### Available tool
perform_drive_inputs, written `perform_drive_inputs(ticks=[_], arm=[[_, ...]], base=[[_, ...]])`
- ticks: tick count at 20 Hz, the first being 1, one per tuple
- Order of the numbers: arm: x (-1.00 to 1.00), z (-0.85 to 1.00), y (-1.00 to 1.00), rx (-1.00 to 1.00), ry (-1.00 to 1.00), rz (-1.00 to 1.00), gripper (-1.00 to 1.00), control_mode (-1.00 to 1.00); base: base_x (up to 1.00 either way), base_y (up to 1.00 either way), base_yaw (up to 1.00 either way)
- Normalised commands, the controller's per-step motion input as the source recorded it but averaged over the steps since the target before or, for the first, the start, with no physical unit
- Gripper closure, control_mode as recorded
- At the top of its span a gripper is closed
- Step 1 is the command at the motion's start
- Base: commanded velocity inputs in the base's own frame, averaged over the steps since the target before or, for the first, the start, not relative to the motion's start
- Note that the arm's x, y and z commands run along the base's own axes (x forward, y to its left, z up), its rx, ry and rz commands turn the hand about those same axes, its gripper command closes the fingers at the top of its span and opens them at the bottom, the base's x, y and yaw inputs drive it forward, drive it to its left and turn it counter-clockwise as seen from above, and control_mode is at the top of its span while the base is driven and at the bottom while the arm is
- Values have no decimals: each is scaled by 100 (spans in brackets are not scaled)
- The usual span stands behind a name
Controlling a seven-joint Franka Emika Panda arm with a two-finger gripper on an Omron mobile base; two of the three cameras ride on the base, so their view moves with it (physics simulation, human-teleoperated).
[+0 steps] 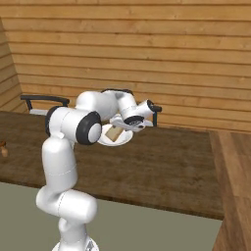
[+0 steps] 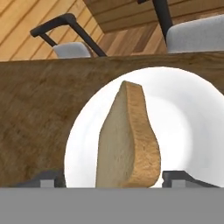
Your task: Start the toaster. Once the lever pops up, take the bread to the plate on the dining counter.
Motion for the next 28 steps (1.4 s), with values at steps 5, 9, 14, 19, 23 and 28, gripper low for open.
perform_drive_inputs(ticks=[5, 9, 14, 19, 23, 28], arm=[[-1, 0, 2, -20, -8, -2, -100, -100], [0, 1, 0, -36, -11, -2, -100, -100], [-21, 4, 0, -42, -13, -6, -100, -100], [-29, 34, 4, -29, -3, -9, -100, -100], [-95, 89, 44, -7, -3, -12, -100, -100], [-100, 55, 6, 4, 3, -40, -100, -100]], base=[[0, 0, 0], [0, 0, 0], [0, 0, 0], [0, 0, 0], [0, 0, 0], [0, 0, 0]])
